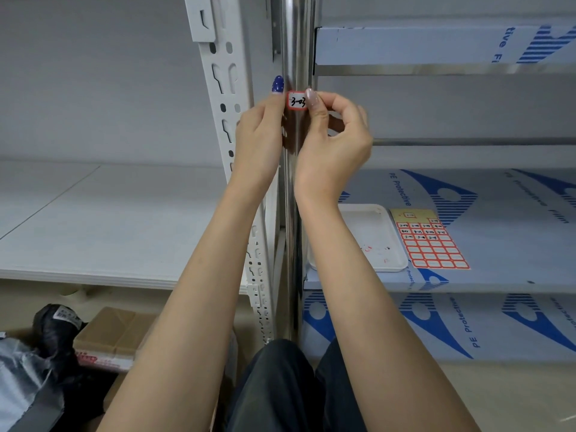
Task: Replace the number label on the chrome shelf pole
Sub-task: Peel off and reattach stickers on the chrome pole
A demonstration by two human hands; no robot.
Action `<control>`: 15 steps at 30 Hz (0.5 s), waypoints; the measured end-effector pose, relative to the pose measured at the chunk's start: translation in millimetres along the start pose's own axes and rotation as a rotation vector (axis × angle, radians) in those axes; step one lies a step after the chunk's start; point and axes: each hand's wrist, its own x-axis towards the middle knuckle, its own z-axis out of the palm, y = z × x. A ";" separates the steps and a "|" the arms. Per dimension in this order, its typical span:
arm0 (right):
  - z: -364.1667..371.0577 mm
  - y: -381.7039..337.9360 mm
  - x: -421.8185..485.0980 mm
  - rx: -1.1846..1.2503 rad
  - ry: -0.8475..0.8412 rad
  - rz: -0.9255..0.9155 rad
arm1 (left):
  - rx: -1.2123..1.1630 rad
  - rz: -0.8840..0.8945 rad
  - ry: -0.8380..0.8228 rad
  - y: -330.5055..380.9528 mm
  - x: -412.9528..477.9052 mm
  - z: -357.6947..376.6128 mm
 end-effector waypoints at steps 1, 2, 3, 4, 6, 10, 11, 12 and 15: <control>0.9 -0.7 0.7 -0.013 0.000 0.007 | 0.002 -0.005 0.000 0.0 0.3 -0.1; 1.6 -1.0 1.8 -0.029 -0.007 0.020 | 0.006 -0.007 -0.003 0.0 0.8 -0.1; 1.9 -1.0 3.0 -0.049 -0.022 0.040 | 0.014 -0.006 -0.008 -0.1 1.4 -0.2; 1.9 -0.8 4.0 -0.075 -0.041 0.063 | 0.020 -0.002 -0.015 -0.4 2.1 -0.3; 0.9 -0.5 5.1 -0.124 -0.075 0.079 | 0.017 0.004 -0.021 -1.7 3.4 -0.6; -4.5 -0.1 0.0 -0.167 -0.106 -0.010 | -0.020 -0.006 -0.027 -2.7 2.7 -0.4; -6.4 0.6 -2.4 -0.166 -0.111 -0.028 | -0.025 -0.006 -0.030 -2.2 2.4 -0.3; -8.6 1.8 -4.6 -0.158 -0.110 -0.039 | -0.027 -0.004 -0.035 -1.9 2.2 -0.5; -13.9 3.8 -6.1 -0.096 -0.083 -0.040 | -0.020 -0.002 -0.052 -1.1 1.8 -1.8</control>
